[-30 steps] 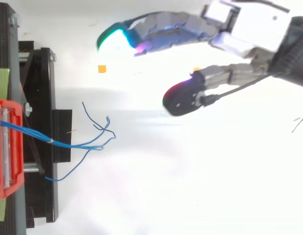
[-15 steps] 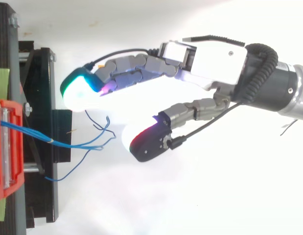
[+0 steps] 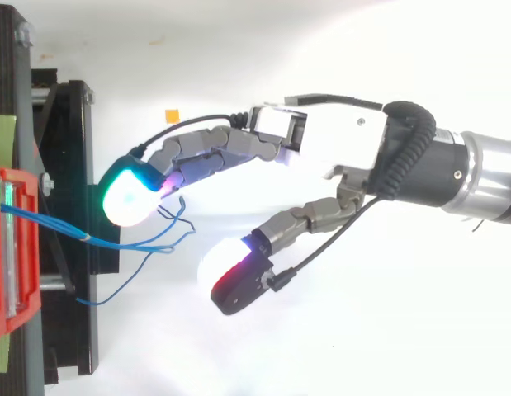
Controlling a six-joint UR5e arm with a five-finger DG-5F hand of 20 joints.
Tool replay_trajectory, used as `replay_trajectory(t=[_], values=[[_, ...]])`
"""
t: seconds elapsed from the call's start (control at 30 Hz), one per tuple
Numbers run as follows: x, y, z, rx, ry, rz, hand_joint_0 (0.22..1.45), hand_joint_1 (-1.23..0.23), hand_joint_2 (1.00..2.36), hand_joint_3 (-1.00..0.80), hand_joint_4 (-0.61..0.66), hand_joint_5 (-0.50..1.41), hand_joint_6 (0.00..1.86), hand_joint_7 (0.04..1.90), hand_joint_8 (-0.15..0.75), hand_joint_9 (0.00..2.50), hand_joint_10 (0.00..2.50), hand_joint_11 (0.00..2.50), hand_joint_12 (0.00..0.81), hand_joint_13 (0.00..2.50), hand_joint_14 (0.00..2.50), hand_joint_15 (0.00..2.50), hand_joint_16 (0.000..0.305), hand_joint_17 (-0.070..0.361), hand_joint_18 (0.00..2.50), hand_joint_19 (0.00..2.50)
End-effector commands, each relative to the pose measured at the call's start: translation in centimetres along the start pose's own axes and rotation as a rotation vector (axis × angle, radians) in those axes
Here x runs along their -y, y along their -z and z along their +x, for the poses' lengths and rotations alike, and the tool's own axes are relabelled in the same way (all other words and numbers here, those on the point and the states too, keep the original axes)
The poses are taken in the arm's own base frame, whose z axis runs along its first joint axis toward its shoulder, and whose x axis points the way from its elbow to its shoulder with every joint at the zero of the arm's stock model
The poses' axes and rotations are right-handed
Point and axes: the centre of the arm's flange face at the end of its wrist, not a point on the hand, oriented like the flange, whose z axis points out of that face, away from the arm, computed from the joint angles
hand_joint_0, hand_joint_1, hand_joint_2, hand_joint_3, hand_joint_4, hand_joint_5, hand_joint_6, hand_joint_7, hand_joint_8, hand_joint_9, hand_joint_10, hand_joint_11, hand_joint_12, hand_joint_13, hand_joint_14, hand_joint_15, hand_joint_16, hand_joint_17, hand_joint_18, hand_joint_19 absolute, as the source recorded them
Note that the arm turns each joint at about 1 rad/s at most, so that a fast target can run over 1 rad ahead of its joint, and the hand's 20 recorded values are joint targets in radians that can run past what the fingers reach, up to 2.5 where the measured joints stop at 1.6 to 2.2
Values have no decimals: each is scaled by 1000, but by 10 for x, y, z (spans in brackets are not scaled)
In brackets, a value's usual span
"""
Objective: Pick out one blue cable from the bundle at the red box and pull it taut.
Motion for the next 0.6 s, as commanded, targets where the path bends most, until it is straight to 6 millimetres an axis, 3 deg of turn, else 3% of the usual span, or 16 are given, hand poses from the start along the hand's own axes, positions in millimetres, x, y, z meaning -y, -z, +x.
replay_trajectory(t=[0.0, 0.2, 0.3, 0.57], values=[[-1, -1, 1, 4, -4, -6, 469, -820, 1000, -500, 234, -170, 502, 737, 236, 565, 8, 218, 315, 484, 7, 194, 47, 106, 441, 425], [3, -11, -3, 11, -8, -16, 442, -805, 1000, -500, 257, -158, 502, 780, 250, 605, 9, 250, 325, 525, 7, 211, 48, 109, 478, 445], [15, -27, 1, -1, -20, -21, 449, -687, 1000, -500, 263, -145, 502, 809, 258, 638, 9, 254, 328, 549, 8, 214, 48, 109, 509, 452], [3, -34, 10, -19, -25, -45, 497, -581, 1000, -500, 244, -128, 502, 869, 257, 680, 11, 281, 315, 589, 9, 244, 45, 101, 523, 488]])
